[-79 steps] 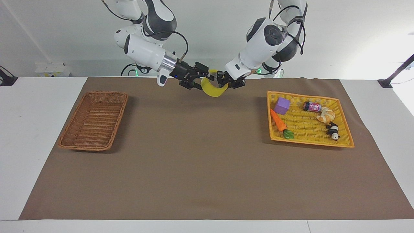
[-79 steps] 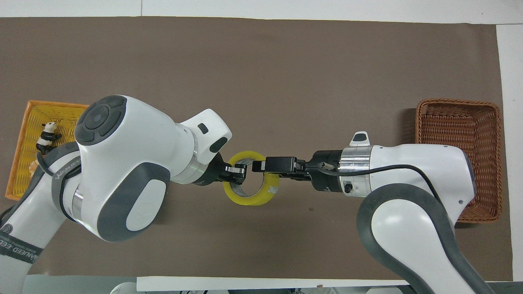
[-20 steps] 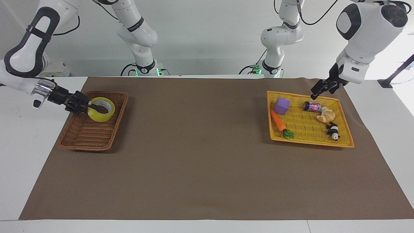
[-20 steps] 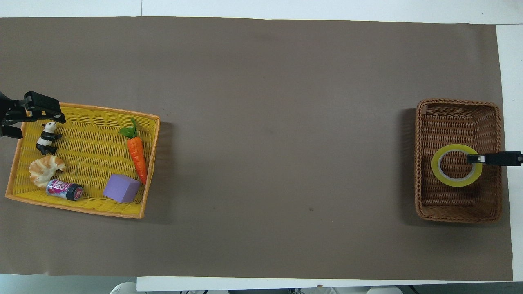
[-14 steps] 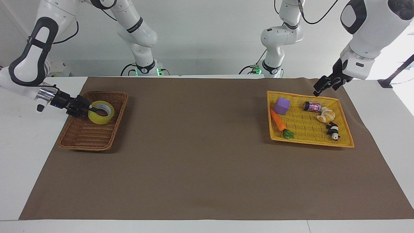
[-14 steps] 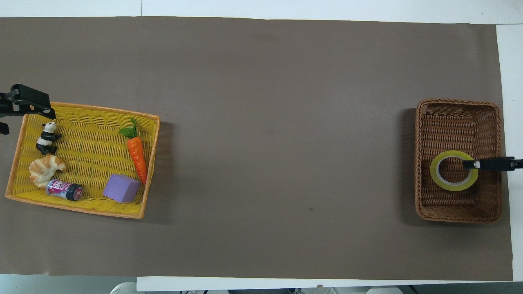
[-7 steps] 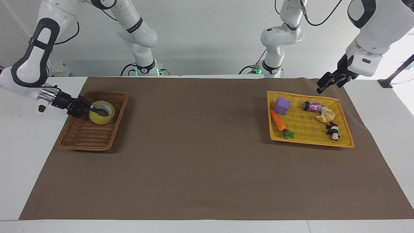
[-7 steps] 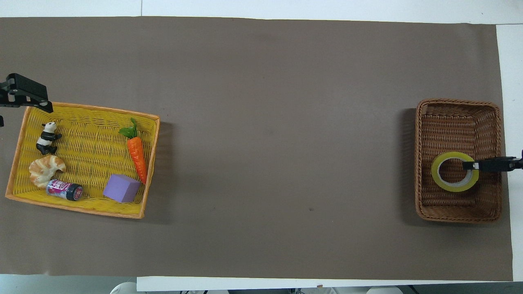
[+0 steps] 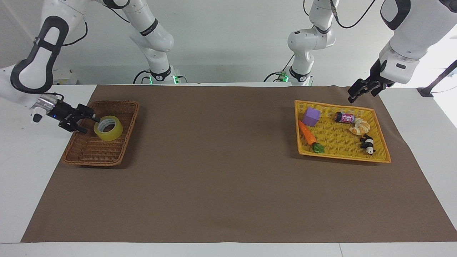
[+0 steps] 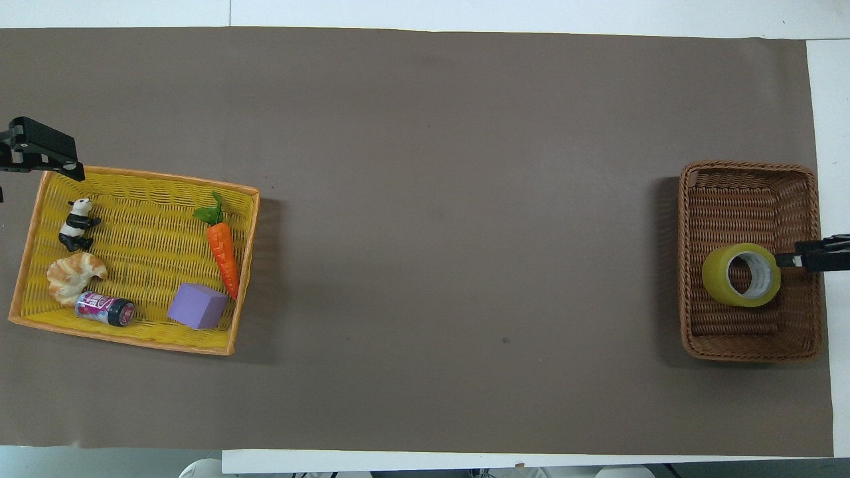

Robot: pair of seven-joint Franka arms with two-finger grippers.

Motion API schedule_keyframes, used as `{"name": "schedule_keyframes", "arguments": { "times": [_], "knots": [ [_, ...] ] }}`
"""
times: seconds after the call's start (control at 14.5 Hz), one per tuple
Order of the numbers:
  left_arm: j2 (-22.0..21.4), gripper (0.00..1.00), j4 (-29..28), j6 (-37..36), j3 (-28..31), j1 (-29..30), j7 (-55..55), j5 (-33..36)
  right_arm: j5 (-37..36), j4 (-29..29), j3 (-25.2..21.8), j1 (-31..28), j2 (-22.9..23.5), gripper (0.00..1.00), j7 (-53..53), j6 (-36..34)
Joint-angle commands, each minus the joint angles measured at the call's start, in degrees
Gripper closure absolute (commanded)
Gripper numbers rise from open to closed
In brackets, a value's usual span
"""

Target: Move tape to another basket

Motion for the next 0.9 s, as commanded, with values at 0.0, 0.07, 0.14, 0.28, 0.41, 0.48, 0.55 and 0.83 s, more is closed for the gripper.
{"name": "schedule_keyframes", "arguments": {
  "times": [0.0, 0.07, 0.14, 0.28, 0.41, 0.48, 0.55, 0.83],
  "knots": [
    [0.09, 0.00, 0.37, 0.55, 0.18, -0.04, 0.40, 0.75, -7.32, 4.13, 0.36, 4.12, -4.35, 0.00, 5.30, 0.00],
    [-0.61, 0.00, -1.21, 1.69, 0.18, -0.04, 0.40, 0.75, -9.87, 5.36, 0.36, 6.14, -5.32, 0.00, 7.76, -0.18],
    [-1.05, 0.00, -2.18, 2.48, 0.18, -0.04, 0.31, 0.75, -12.86, 6.59, 0.36, 7.82, -6.46, 0.00, 10.83, -0.27],
    [-0.97, 0.00, -1.93, 2.93, 0.18, -0.12, 0.23, 0.75, -16.82, 8.18, 0.36, 10.98, -8.92, 0.00, 18.90, -1.58],
    [-0.88, 0.00, -1.49, 3.02, 0.18, -0.56, 0.22, 1.01, -20.69, 9.76, 0.44, 13.53, -11.38, 0.00, 29.87, -5.17],
    [-0.88, 0.00, -1.49, 3.10, 0.18, -0.56, 0.22, 0.93, -22.62, 11.33, 0.44, 14.76, -12.09, 0.00, 35.59, -8.32],
    [-0.97, 0.00, -1.58, 3.28, 0.09, -0.48, 0.31, 0.92, -23.95, 13.44, 0.44, 16.78, -12.18, 0.00, 41.48, -12.09],
    [-1.23, 0.00, -2.28, 3.19, 0.18, 0.05, 0.31, 0.84, -29.30, 21.96, 0.53, 24.42, -11.31, 0.00, 53.58, -19.86]
  ]
}}
